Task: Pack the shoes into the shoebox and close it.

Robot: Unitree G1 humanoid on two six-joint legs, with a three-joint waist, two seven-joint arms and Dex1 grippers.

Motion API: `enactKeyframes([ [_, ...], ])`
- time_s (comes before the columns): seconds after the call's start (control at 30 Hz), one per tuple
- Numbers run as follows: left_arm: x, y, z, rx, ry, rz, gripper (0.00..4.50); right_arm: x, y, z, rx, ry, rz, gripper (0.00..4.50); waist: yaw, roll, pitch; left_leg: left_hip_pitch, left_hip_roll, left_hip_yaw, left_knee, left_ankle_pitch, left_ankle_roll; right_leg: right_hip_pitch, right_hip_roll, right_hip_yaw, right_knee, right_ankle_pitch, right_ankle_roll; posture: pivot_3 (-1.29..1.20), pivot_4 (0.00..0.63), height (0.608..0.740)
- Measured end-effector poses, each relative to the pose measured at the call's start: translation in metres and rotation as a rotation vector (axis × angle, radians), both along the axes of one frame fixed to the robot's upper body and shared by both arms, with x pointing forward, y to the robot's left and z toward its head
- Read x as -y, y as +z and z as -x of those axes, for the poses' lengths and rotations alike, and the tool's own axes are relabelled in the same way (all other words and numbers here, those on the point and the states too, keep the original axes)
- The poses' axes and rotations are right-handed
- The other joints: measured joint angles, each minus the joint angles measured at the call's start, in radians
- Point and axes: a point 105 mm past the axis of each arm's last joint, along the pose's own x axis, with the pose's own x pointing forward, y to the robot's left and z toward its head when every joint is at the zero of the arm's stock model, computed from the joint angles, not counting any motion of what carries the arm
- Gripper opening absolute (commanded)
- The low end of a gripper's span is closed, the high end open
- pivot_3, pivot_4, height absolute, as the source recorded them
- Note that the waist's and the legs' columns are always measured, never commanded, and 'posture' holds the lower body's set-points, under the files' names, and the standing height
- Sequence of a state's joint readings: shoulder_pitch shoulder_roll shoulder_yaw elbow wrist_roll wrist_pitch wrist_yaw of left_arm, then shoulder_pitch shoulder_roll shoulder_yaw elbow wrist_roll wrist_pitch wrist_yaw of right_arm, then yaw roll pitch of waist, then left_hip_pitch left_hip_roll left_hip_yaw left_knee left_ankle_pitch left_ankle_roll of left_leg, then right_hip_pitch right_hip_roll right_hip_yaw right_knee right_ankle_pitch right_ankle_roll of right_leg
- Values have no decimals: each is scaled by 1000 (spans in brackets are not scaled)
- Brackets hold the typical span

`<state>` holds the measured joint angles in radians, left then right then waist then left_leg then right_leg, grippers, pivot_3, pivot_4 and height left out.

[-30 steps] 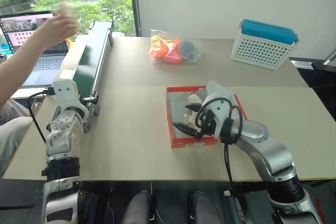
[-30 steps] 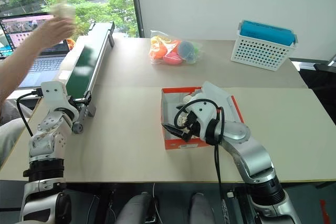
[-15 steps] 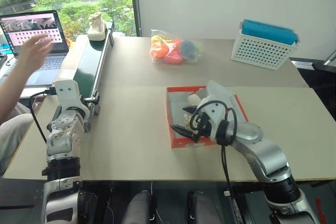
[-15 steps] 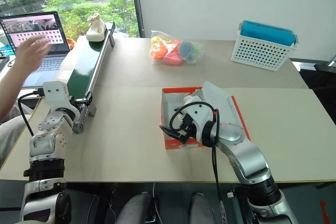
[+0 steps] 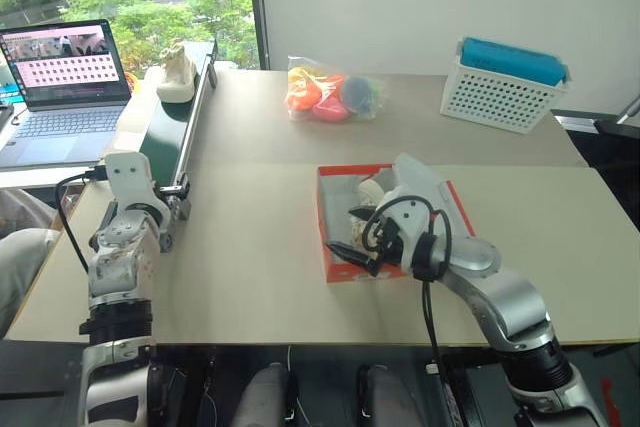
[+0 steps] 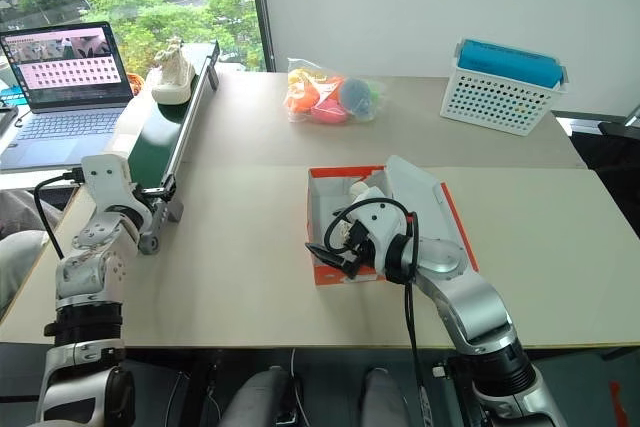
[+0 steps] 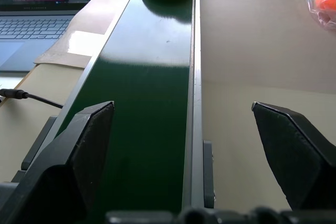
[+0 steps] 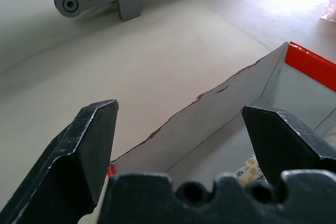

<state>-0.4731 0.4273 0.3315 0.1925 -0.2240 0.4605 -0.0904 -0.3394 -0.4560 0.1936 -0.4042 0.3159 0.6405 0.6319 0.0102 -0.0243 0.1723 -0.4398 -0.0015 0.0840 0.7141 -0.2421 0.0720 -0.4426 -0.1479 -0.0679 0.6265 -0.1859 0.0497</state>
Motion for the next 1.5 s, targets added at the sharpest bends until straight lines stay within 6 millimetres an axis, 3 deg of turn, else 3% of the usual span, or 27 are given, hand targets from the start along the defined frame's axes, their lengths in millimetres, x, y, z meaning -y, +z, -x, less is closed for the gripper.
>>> enactKeyframes([
  [0.37,0,8,-2,30,10,-11,4500,0,-1,-1,-1,-9,-2,4450,0,0,0,0,0,0,0,0,0,0,0,0,0,0,0,0,150,699],
  [0.6,-12,55,-2,237,83,-65,4500,2,-1,-3,0,-29,-5,4450,1,0,0,0,0,0,0,0,0,0,0,0,0,0,0,0,150,699],
  [0.7,-14,64,-1,270,88,-76,4500,3,-3,-5,-9,-37,-7,4450,0,-1,0,0,0,0,0,0,0,0,0,0,0,0,0,0,150,699],
  [1.2,-16,52,-5,225,92,-63,4500,4,-4,-7,-14,-60,-15,4450,0,-1,0,0,0,0,0,0,0,0,0,0,0,0,0,0,150,699],
  [1.5,-19,22,-12,48,95,8,4500,3,-2,-9,-14,-76,-32,4450,-1,-2,0,0,0,0,0,0,0,1,0,0,1,0,0,0,150,699],
])
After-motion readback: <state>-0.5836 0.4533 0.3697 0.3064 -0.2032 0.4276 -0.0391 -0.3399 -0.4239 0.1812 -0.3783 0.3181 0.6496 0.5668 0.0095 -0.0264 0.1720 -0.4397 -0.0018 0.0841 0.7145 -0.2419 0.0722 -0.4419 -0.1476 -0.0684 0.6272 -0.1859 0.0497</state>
